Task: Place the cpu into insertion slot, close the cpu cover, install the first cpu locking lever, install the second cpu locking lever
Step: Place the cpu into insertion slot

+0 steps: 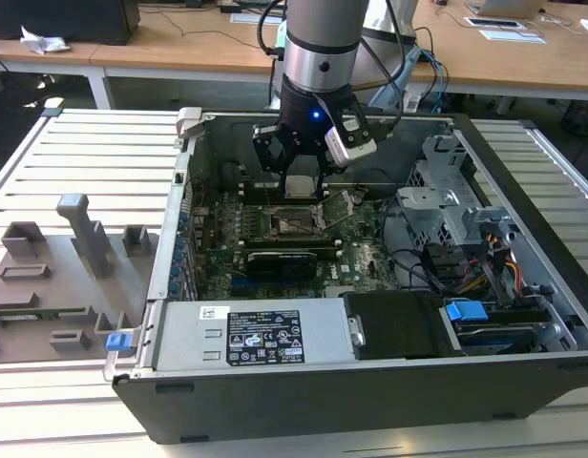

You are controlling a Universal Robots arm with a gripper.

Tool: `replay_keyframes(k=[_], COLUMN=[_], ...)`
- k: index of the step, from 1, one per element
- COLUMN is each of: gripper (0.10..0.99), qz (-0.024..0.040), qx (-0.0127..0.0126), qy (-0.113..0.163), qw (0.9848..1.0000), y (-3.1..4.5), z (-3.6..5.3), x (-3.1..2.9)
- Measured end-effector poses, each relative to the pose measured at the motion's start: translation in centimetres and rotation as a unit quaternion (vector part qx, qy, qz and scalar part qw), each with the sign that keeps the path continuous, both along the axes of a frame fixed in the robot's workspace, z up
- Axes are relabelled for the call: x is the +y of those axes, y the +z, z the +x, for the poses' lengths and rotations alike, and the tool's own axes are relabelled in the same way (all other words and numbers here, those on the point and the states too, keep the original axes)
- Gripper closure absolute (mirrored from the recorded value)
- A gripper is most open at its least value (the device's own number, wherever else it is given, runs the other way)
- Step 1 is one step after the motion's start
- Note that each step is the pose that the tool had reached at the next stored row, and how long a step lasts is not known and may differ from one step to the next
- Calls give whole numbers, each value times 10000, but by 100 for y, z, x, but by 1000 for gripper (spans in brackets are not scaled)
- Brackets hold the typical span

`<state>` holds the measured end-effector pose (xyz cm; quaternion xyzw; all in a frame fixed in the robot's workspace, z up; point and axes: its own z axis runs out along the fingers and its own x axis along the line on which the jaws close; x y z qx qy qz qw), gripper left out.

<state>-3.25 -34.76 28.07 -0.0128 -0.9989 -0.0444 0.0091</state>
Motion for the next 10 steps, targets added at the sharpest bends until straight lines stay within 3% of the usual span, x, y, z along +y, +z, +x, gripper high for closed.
replay_keyframes(k=[10], gripper=[541], qz=[0], qx=[0], qy=[0], qw=[10000], y=[-26], z=[0], x=[0])
